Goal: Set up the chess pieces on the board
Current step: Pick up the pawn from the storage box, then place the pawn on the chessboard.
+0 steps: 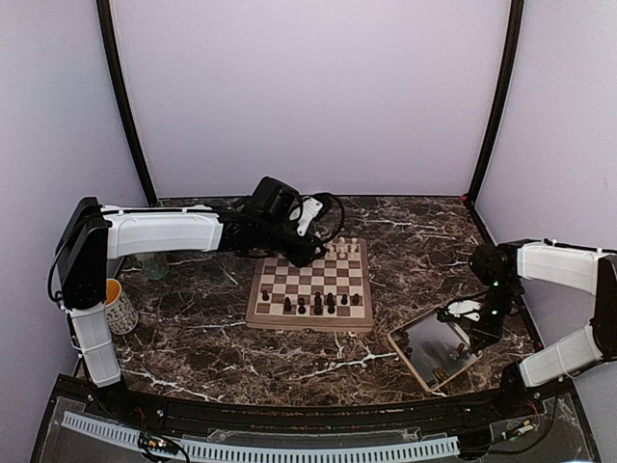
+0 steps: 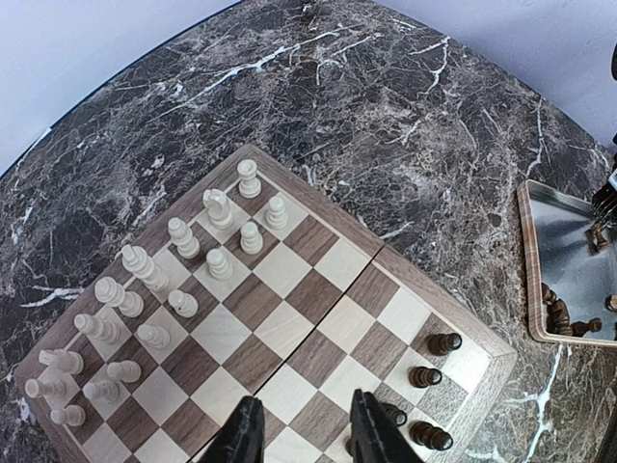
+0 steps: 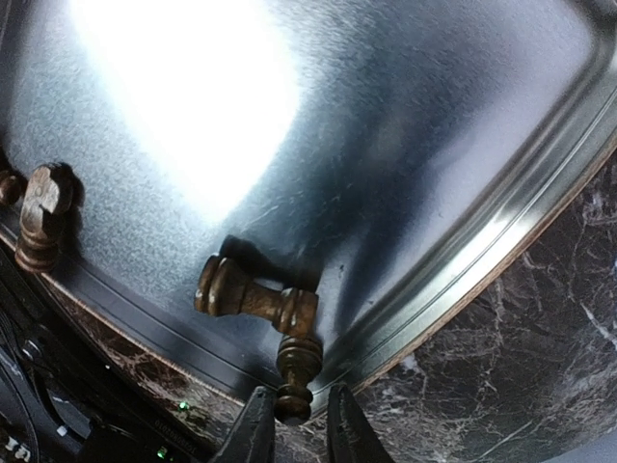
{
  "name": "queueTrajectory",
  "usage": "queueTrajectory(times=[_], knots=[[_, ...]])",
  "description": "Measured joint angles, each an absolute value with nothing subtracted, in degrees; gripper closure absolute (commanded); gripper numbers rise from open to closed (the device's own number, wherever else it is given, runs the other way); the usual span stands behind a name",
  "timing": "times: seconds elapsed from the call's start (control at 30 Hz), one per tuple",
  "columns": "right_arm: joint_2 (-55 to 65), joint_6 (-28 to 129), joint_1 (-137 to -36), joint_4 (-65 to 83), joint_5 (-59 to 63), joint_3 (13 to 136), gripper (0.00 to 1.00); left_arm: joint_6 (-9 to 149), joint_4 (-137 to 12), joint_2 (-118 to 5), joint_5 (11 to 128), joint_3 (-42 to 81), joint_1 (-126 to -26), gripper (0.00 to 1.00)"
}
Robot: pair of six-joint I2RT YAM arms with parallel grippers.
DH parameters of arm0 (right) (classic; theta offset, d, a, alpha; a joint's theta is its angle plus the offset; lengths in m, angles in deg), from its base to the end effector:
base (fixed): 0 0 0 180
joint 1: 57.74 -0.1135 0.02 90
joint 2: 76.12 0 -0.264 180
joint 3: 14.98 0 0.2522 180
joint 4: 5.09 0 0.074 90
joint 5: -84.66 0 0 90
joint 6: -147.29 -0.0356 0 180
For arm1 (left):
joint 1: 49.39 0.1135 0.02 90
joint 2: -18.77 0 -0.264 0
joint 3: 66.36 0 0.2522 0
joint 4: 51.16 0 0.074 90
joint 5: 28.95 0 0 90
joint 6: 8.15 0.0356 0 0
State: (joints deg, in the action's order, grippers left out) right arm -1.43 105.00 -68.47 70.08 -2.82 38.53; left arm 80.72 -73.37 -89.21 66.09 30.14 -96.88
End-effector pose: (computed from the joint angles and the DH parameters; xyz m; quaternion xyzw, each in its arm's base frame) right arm 0.1700 0.0338 0.1681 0.4862 -0.8718 -0.0384 0.0456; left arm 0.2948 -0.3263 0.2537 0.3658 0.8015 -0.2294 0.4136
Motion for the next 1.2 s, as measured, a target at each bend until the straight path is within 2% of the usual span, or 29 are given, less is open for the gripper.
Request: queueTrajectory(times=[0.33, 0.5, 0.9, 1.2], knots=[[0.15, 105.13, -68.68, 68.6, -2.66, 37.87, 0.96, 80.2, -73.35, -89.21, 65.96, 30.05, -96.88, 0.67], [0.15, 104.84, -69.01, 70.02, -1.83, 39.32, 0.98, 80.09, -73.35, -89.21, 65.98, 29.96, -96.88, 0.67], [1.48, 102.7, -71.2, 75.5, 6.15, 55.97, 0.98, 80.09, -73.43, -88.95, 65.7, 28.0, -96.88, 0.66], [15.77, 95.12, -80.31, 71.33, 6.95, 72.58, 0.98, 78.54, -73.68, -83.44, 62.55, 22.86, -96.38, 0.66]])
